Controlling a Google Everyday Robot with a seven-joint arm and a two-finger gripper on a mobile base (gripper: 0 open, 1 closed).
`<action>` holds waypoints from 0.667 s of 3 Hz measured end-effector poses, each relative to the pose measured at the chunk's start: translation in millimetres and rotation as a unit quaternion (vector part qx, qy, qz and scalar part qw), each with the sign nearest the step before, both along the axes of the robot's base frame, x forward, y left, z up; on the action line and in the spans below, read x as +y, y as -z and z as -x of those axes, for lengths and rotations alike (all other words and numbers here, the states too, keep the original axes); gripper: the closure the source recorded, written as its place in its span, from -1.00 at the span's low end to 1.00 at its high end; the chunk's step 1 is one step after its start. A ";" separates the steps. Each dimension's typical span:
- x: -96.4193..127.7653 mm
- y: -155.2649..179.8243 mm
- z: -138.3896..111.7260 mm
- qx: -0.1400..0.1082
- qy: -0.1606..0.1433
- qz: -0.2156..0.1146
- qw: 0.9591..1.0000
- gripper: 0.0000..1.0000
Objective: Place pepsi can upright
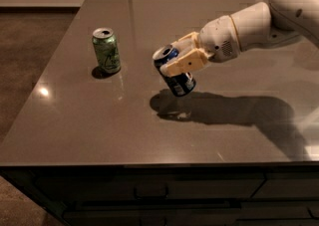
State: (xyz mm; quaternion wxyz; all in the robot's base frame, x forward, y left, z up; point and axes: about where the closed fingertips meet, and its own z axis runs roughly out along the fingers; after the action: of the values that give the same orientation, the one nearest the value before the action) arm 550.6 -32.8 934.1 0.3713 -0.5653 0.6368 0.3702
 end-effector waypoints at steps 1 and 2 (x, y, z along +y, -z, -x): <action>-3.7 -0.8 -9.7 -0.006 0.040 -0.078 0.996 1.00; -7.8 -0.4 -16.8 -0.011 0.072 -0.138 0.988 0.66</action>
Offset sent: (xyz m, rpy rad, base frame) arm 0.0269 -0.0232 -0.0003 0.4364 -0.0374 -0.2392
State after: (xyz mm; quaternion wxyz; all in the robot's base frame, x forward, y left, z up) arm 567.4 -40.7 934.5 0.4790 -0.4651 0.6143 0.4206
